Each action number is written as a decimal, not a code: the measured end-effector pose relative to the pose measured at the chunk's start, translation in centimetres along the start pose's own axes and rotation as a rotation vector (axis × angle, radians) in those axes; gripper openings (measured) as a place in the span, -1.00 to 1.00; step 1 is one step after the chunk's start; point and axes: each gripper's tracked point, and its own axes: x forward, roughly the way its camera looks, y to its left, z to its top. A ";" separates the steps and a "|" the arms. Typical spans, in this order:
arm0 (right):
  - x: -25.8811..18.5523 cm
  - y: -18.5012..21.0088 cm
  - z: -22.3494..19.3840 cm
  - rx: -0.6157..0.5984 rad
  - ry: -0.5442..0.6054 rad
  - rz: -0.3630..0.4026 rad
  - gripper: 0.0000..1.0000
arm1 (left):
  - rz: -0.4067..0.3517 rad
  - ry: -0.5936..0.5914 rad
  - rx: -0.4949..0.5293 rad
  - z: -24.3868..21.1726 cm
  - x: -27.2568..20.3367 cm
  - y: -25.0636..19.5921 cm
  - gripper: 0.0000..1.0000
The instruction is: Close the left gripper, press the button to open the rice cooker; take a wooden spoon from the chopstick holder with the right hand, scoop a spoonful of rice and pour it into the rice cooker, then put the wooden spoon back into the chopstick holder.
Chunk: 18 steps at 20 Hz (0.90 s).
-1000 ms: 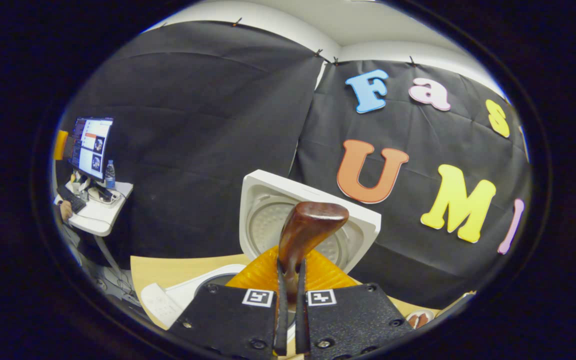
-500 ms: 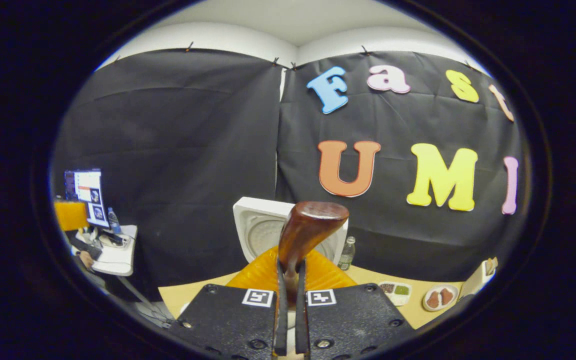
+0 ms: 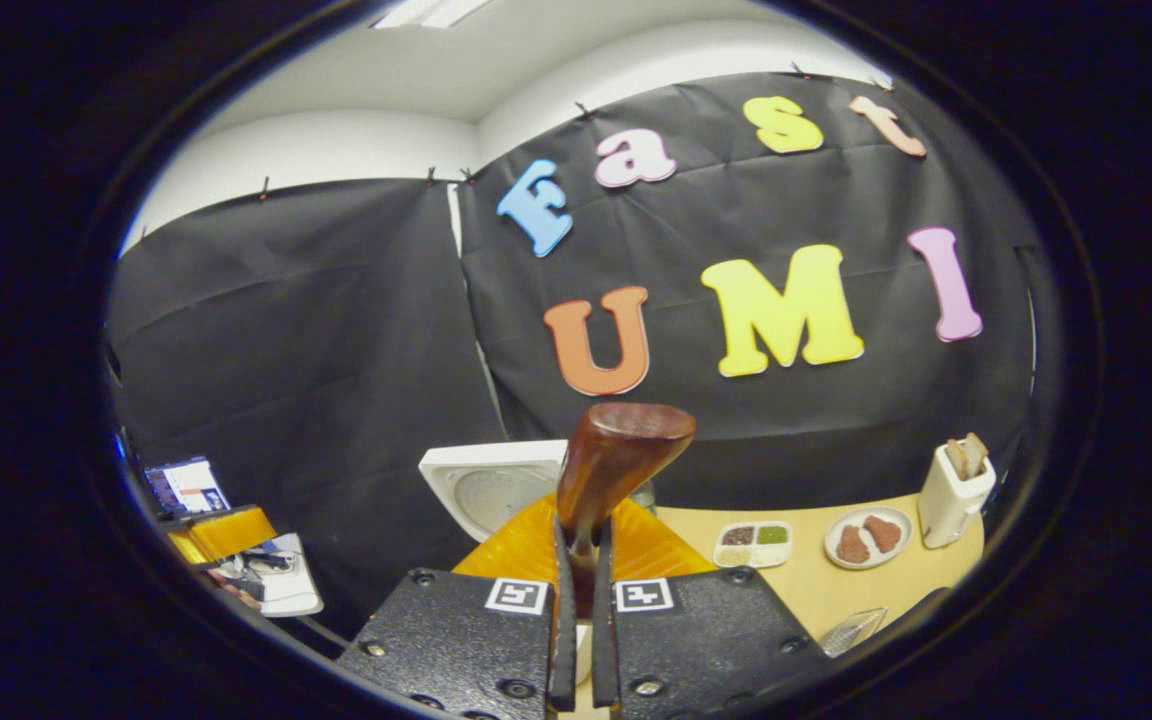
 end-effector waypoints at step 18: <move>-9.3 -26.3 -5.8 0.145 0.130 -0.516 -0.77 | -0.084 0.079 0.008 -1.5 2.3 -7.5 0.89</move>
